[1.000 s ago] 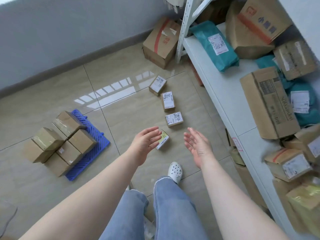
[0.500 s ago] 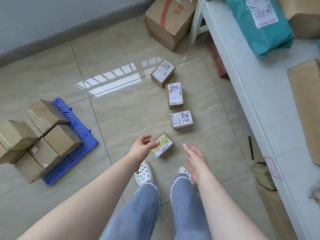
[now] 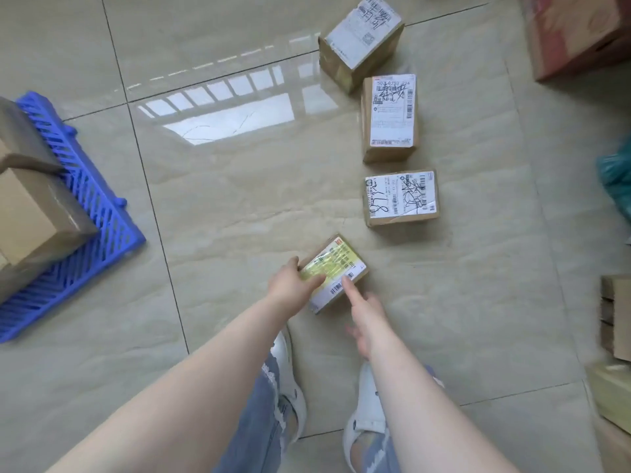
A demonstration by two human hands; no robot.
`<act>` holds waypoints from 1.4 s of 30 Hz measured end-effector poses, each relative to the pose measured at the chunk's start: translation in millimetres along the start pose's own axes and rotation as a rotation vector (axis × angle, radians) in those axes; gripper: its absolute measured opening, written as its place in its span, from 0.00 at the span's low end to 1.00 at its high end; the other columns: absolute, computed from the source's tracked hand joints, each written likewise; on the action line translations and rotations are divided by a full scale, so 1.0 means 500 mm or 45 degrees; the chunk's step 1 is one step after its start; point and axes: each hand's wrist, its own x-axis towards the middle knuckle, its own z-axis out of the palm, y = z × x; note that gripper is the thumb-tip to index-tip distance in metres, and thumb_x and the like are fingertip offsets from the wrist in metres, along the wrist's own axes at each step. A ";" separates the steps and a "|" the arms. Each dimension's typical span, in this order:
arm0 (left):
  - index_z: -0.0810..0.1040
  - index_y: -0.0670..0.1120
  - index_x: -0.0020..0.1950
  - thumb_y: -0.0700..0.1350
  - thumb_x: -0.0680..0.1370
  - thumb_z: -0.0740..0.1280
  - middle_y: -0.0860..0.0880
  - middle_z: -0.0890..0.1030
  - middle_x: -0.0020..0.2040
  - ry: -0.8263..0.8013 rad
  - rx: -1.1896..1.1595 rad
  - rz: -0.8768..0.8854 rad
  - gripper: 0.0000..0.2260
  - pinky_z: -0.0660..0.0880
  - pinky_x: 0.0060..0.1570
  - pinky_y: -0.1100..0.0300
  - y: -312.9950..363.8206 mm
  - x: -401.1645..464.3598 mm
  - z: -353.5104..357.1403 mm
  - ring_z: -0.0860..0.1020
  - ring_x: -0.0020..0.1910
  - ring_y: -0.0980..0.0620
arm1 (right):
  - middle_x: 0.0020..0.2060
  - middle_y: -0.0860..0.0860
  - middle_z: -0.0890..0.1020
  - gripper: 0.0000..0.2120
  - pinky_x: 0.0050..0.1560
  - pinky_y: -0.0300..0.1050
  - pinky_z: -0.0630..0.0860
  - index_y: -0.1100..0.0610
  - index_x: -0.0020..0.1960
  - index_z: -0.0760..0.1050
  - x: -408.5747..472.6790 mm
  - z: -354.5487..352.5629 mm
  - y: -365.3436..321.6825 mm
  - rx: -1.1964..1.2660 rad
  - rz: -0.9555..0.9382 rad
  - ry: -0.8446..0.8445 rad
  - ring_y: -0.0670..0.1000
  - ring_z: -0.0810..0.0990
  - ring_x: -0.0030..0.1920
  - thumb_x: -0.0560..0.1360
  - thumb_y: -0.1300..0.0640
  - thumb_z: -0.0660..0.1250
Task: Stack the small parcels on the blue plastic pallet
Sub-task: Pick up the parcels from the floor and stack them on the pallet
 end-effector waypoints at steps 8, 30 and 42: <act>0.66 0.45 0.61 0.60 0.75 0.67 0.45 0.69 0.62 0.195 -0.150 0.006 0.25 0.67 0.67 0.49 0.025 -0.137 0.005 0.70 0.64 0.45 | 0.54 0.55 0.83 0.17 0.60 0.56 0.77 0.56 0.56 0.74 -0.085 0.029 -0.029 0.036 -0.140 -0.038 0.56 0.83 0.55 0.76 0.44 0.67; 0.67 0.50 0.72 0.56 0.78 0.66 0.49 0.81 0.60 0.364 -1.268 0.319 0.24 0.77 0.53 0.59 0.154 -0.714 -0.388 0.82 0.51 0.55 | 0.65 0.49 0.78 0.22 0.63 0.50 0.76 0.50 0.74 0.63 -0.812 0.202 -0.198 -0.495 -0.822 -0.505 0.50 0.78 0.63 0.82 0.46 0.57; 0.69 0.49 0.70 0.55 0.78 0.66 0.48 0.81 0.61 0.618 -1.621 0.279 0.22 0.78 0.44 0.65 -0.109 -0.725 -0.605 0.82 0.50 0.56 | 0.62 0.50 0.80 0.19 0.61 0.53 0.77 0.51 0.71 0.68 -0.866 0.518 -0.044 -0.823 -0.876 -0.726 0.52 0.80 0.62 0.82 0.47 0.57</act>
